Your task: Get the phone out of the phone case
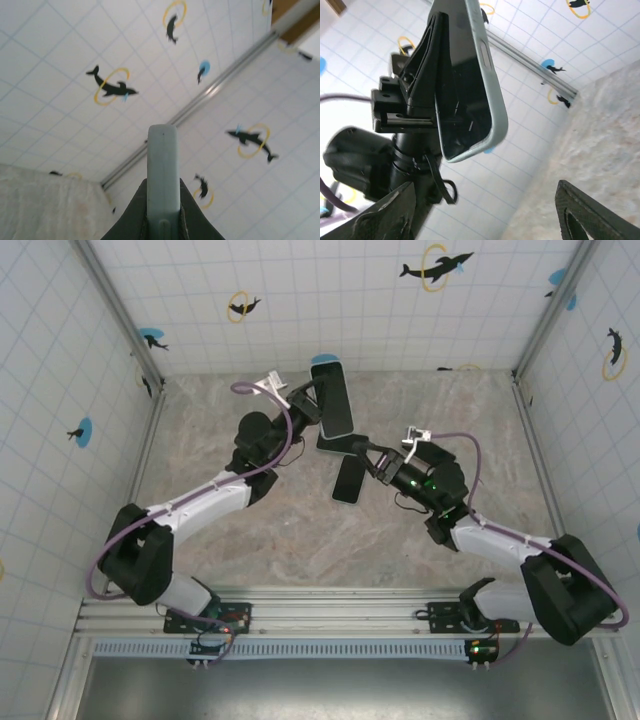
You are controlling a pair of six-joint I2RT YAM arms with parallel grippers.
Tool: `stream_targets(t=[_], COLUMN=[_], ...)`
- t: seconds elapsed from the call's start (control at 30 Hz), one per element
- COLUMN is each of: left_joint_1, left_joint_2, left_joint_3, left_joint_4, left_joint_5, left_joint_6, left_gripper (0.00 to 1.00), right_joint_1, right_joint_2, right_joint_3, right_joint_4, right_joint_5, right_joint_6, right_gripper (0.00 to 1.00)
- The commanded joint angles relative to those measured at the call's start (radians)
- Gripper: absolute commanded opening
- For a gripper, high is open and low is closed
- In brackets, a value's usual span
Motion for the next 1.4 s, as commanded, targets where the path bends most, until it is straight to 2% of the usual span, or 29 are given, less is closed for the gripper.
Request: stream_targets(t=[0.0, 0.23, 0.63, 0.83, 0.97, 1.17, 1.37], left_joint_1=[-0.043, -0.102, -0.136, -0.137, -0.137, -0.137, -0.136], left_joint_2=[0.034, 0.092, 0.125, 0.121, 0.113, 0.1, 0.052], left_joint_3=[0.009, 0.057, 0.087, 0.091, 0.082, 0.082, 0.066], left_joint_4=[0.216, 0.24, 0.249, 0.249, 0.243, 0.221, 0.146], left_joint_5=[-0.214, -0.296, -0.359, -0.349, -0.347, -0.334, -0.317], left_joint_6=[-0.119, -0.15, -0.217, -0.24, -0.253, -0.303, -0.351], left_gripper=[0.05, 0.06, 0.05, 0.05, 0.05, 0.04, 0.02], right_joint_1=[0.024, 0.037, 0.052, 0.04, 0.039, 0.023, 0.017], right_joint_2=[0.03, 0.114, 0.194, 0.209, 0.212, 0.192, 0.141], right_joint_3=[-0.016, 0.027, 0.128, 0.156, 0.18, 0.174, 0.196], right_joint_4=[0.179, 0.38, 0.396, 0.377, 0.346, 0.254, 0.039], right_joint_5=[0.07, 0.085, 0.051, 0.051, 0.027, 0.0, -0.006], right_joint_6=[0.085, 0.114, 0.065, 0.04, 0.004, -0.097, -0.252], right_gripper=[0.69, 0.55, 0.3, 0.22, 0.13, 0.09, 0.08])
